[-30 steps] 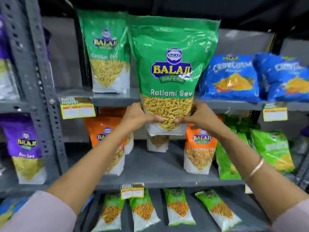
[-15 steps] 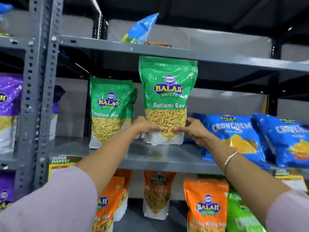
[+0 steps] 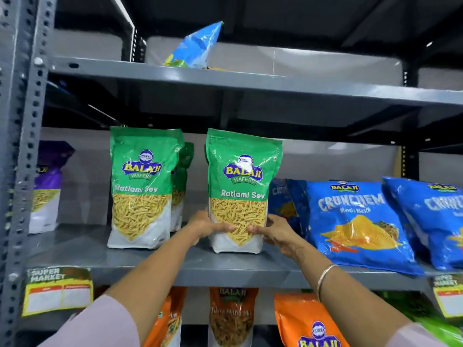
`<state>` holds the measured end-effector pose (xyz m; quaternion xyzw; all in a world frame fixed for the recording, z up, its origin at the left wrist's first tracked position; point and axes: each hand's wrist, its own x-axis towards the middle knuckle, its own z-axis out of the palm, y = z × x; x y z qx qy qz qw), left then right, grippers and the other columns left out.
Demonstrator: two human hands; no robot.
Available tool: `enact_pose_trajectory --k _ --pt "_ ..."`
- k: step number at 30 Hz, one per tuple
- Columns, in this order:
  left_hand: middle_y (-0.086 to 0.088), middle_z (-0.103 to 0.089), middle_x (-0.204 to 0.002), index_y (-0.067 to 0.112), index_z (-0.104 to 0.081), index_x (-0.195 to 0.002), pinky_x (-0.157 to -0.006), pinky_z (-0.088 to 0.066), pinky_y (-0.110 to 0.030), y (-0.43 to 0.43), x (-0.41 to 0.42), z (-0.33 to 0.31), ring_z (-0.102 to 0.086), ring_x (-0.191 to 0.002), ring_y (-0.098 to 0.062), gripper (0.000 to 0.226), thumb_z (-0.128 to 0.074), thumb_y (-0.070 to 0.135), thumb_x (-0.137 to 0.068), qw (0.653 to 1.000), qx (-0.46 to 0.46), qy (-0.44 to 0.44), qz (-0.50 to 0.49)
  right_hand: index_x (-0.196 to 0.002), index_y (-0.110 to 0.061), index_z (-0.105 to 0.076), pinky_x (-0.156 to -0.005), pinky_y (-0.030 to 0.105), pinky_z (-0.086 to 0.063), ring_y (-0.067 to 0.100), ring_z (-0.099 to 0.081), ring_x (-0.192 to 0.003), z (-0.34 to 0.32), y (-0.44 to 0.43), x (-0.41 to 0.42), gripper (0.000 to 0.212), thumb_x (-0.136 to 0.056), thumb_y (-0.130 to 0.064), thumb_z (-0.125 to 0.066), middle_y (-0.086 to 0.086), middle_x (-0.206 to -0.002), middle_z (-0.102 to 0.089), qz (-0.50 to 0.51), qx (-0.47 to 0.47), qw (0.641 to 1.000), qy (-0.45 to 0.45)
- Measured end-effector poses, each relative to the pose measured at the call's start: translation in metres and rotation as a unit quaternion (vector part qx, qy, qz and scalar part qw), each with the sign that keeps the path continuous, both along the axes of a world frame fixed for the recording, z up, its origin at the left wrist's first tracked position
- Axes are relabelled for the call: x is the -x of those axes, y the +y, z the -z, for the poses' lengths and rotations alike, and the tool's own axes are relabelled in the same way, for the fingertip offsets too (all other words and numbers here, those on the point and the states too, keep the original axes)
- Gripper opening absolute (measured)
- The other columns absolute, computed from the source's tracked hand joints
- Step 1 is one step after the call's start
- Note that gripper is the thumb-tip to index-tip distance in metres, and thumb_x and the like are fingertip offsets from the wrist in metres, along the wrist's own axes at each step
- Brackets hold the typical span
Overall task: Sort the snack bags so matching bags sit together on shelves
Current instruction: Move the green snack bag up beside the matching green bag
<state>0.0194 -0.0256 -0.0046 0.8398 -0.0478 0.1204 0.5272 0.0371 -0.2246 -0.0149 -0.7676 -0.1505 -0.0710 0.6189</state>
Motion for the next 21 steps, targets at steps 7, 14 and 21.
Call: enact_pose_trajectory --k 7,14,21 --pt "-0.008 -0.056 -0.133 0.011 -0.055 -0.120 -0.092 -0.036 -0.027 -0.001 0.002 0.004 -0.050 -0.122 -0.023 0.065 -0.080 0.033 -0.064 1.000 0.003 0.003 0.005 -0.122 -0.004 -0.052 -0.083 0.028 -0.049 0.022 -0.058 -0.106 0.000 -0.003 -0.001 0.058 -0.072 -0.022 -0.076 0.013 -0.127 -0.060 -0.011 0.073 0.997 -0.016" --pt "-0.016 -0.044 -0.142 0.006 -0.030 -0.137 -0.103 -0.040 -0.042 0.012 0.026 0.023 -0.045 -0.127 -0.032 0.086 -0.069 0.048 -0.072 0.979 -0.117 -0.079 -0.148 -0.128 -0.006 -0.042 -0.094 0.037 -0.044 0.027 -0.053 -0.115 0.008 -0.014 0.023 0.062 -0.078 -0.031 -0.069 0.015 -0.127 -0.056 0.135 0.205 0.952 -0.185" --pt "-0.017 -0.029 -0.151 0.003 -0.027 -0.141 -0.115 -0.017 -0.047 -0.006 0.076 0.087 -0.017 -0.143 -0.028 0.073 -0.049 0.045 -0.085 0.850 -0.221 -0.439 -0.191 -0.125 -0.006 -0.045 -0.103 0.033 -0.031 0.026 -0.040 -0.119 0.059 -0.055 0.069 0.053 -0.083 -0.034 -0.061 0.016 -0.126 -0.051 0.322 0.198 0.852 -0.363"
